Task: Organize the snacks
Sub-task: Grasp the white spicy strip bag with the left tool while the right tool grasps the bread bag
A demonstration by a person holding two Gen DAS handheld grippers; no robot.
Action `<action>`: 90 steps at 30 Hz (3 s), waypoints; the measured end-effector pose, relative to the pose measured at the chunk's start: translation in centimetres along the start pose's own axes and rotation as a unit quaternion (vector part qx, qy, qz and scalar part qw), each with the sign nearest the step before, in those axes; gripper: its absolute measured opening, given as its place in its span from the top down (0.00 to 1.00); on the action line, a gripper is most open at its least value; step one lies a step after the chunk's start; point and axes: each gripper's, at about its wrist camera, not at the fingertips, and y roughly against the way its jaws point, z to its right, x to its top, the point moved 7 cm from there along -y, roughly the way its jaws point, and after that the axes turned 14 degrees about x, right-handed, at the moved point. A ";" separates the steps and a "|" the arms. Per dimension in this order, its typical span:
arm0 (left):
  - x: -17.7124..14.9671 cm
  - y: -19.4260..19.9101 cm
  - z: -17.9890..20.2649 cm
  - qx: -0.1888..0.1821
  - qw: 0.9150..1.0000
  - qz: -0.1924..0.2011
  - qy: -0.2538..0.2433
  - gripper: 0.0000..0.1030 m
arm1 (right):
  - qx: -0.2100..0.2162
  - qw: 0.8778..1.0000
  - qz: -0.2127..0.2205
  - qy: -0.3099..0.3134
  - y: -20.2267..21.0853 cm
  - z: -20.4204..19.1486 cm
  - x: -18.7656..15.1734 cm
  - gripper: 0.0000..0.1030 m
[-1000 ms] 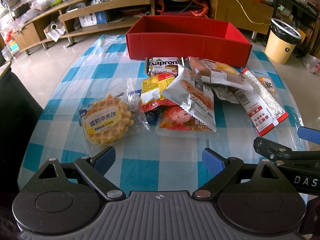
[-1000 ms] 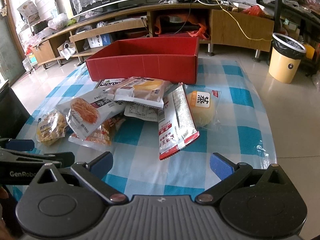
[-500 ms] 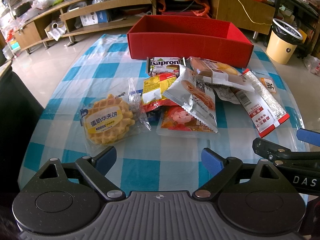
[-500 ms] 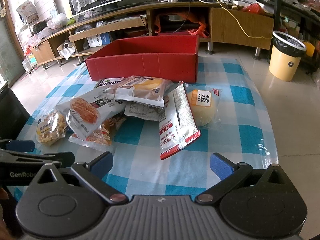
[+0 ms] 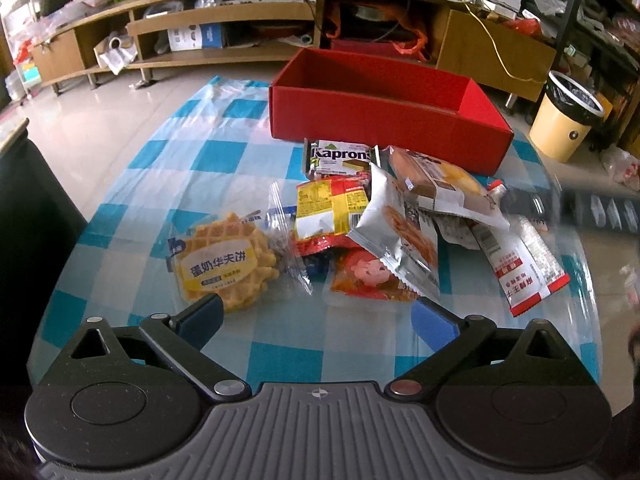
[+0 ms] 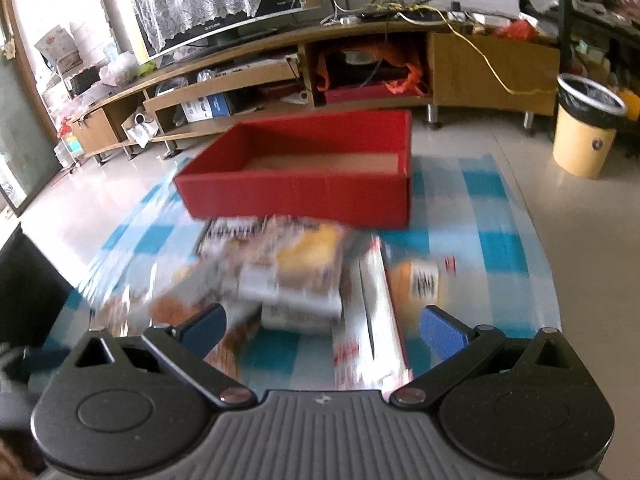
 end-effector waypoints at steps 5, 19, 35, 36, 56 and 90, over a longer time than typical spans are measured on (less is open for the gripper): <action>0.2 -0.1 -0.3 -0.010 1.000 -0.005 0.009 0.01 | 0.012 0.999 -0.041 -0.017 -4.2 0.5 3.6 0.01; 0.4 -0.2 0.1 -0.043 0.999 -0.017 0.007 0.00 | 0.025 0.981 -0.168 -0.090 -14.2 1.4 2.4 0.01; 0.3 1.5 2.1 -0.039 0.999 0.021 -0.032 0.00 | 0.118 0.979 -0.146 -0.083 -6.5 2.0 0.1 0.24; 0.4 1.8 2.4 -0.041 0.998 0.026 -0.037 0.00 | 0.124 0.980 -0.135 -0.083 -5.6 2.2 0.3 0.25; -1.0 -1.7 12.6 -0.025 0.991 -0.090 -0.093 0.10 | 0.198 0.971 -0.028 -0.129 2.5 5.9 3.2 0.24; -0.2 -2.2 11.2 -0.015 0.989 -0.082 -0.120 0.53 | 0.180 0.976 -0.028 -0.118 1.5 4.7 4.1 0.25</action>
